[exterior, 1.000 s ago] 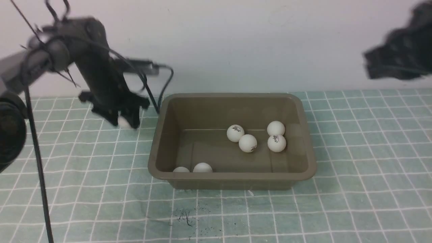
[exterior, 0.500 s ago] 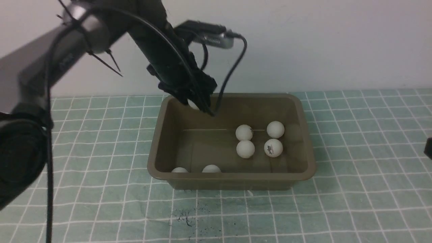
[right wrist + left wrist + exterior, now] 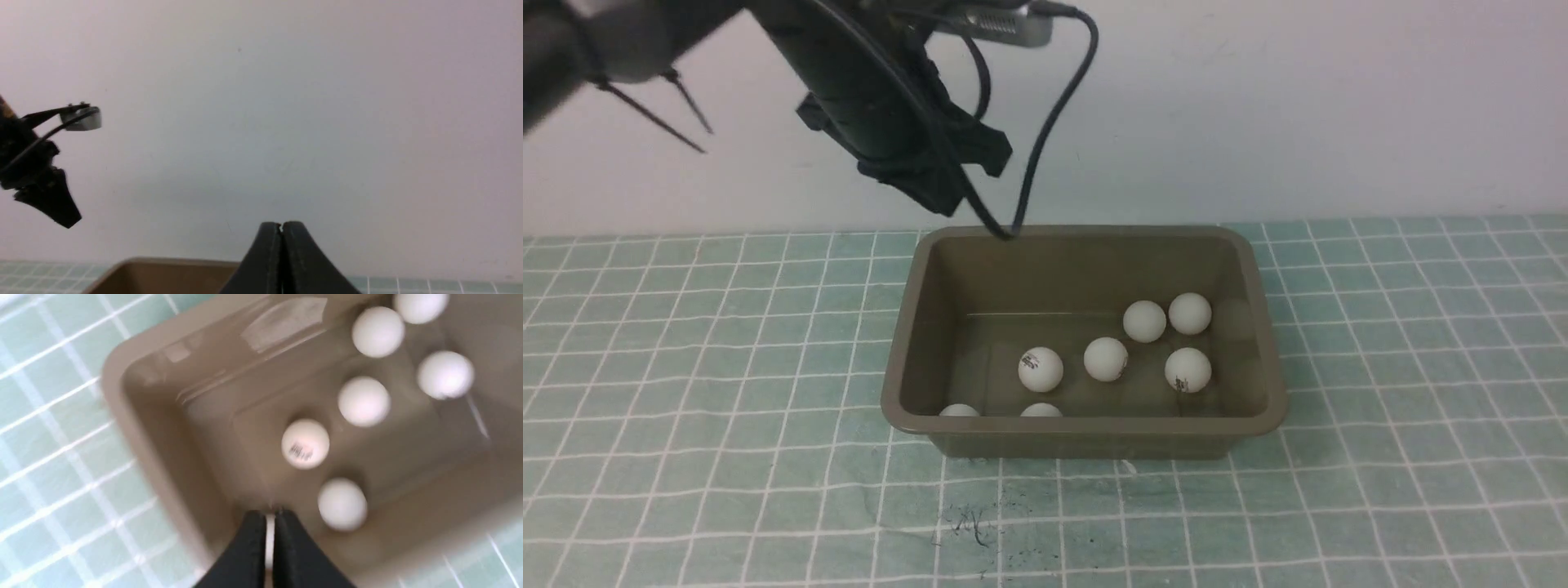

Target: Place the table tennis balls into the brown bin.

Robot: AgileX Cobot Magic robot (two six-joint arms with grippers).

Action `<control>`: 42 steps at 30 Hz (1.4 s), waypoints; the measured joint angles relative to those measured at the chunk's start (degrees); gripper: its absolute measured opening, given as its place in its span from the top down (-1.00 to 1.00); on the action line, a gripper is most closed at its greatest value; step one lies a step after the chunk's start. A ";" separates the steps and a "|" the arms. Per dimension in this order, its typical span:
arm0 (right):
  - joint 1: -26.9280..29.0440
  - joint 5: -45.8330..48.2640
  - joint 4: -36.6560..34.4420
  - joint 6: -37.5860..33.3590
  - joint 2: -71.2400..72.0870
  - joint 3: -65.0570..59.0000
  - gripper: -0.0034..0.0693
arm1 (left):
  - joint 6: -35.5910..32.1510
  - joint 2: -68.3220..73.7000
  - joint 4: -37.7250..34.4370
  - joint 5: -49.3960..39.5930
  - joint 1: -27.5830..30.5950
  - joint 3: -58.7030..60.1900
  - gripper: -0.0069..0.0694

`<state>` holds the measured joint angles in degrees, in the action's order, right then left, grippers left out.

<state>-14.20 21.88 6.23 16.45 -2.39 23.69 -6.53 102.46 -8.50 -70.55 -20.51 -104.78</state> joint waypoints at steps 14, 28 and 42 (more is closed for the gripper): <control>0.00 2.30 0.92 0.78 3.21 -0.37 0.95 | 0.41 -62.42 -3.61 15.15 0.01 52.19 0.83; 0.00 4.57 0.95 0.83 3.26 -0.52 0.95 | 12.68 -103.56 -1.06 20.37 0.01 76.55 0.83; 0.00 6.16 1.08 1.08 3.26 -0.57 0.95 | 14.08 -103.56 13.07 28.81 0.07 77.19 0.83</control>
<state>-14.20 28.04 7.31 17.53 0.87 23.12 7.55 -1.10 4.57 -41.74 -20.44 -27.60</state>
